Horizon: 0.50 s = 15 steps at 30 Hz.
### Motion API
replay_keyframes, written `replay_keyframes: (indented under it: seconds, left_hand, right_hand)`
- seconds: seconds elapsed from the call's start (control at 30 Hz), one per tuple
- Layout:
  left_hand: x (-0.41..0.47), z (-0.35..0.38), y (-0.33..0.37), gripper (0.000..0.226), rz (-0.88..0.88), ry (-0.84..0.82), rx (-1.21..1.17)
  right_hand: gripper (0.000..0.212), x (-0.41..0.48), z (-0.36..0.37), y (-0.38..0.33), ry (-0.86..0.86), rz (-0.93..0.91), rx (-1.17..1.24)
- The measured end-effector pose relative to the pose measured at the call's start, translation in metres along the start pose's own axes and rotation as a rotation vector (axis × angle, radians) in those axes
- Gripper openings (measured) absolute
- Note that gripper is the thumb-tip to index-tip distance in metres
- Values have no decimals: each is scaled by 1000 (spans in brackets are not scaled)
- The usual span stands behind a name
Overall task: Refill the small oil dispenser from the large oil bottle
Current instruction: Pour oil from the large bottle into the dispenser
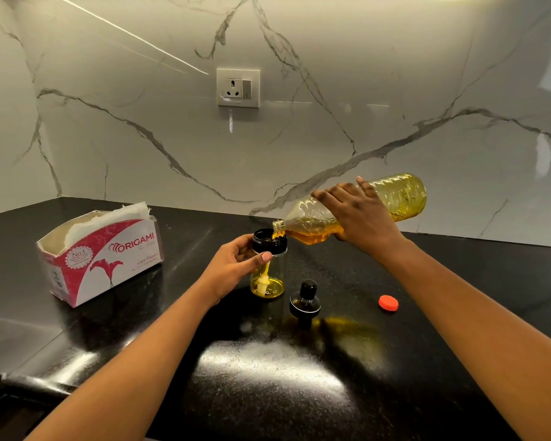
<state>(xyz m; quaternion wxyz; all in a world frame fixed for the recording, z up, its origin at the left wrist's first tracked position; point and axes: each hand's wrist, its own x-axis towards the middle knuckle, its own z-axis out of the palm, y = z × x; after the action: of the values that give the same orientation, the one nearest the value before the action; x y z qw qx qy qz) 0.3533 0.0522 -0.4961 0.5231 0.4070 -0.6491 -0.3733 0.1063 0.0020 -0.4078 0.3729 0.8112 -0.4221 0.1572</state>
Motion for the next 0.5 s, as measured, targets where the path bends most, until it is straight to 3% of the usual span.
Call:
replay_keyframes:
  seconds: [0.5]
  left_hand:
    - [0, -1, 1, 44, -3, 4, 16]
  right_hand:
    - [83, 3, -7, 1, -19, -28, -17]
